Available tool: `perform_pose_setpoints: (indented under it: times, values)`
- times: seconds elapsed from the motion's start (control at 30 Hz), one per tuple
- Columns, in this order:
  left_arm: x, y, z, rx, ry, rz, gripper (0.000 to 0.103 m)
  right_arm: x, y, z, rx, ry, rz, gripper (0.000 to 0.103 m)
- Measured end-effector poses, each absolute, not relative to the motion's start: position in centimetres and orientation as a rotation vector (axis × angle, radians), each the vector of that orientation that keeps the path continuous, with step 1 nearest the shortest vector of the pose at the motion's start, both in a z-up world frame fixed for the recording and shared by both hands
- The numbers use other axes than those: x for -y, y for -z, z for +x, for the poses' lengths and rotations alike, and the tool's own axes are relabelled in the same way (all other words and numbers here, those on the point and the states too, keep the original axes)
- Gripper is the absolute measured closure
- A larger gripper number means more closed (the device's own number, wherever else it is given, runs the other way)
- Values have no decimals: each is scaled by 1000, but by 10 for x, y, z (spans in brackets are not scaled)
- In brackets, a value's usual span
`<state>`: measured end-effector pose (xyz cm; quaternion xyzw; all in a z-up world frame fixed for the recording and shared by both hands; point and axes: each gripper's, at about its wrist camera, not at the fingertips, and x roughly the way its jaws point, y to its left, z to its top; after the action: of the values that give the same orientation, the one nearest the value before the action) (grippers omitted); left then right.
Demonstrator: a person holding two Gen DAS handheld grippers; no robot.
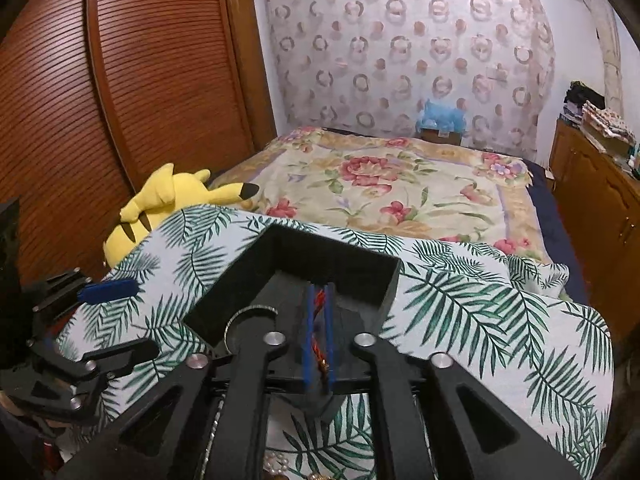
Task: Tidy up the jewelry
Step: 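Open the left tool to drop the bangle while the right tool releases the bracelet into the box, then grasp the purple crystal hairpins with the left tool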
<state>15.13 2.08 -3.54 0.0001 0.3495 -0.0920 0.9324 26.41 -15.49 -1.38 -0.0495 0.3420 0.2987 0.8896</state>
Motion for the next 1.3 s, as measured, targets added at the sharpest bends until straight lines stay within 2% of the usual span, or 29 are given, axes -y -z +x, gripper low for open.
perform_pose_setpoints:
  times: [0.47,0.53,0.7,0.87,0.93,1.0,1.3]
  values:
    - [2,56,91,-756,260,-17,33,215,34,160,-682,-570,-124,79]
    - [9,57,85,-752,262,-4,23,225,41,143,-686,-565,-118,79]
    - [26,61,70,-757,285,14,21,246,61,112,-718,-533,-90,79]
    - [40,66,65,-768,288,54,20,254,78,92,-749,-506,-82,73]
    - [44,68,64,-773,287,63,20,254,78,86,-741,-517,-71,67]
    - [48,70,63,-776,284,75,20,250,81,82,-746,-520,-94,57]
    - [68,74,64,-784,301,141,20,243,87,74,-747,-513,-132,56]
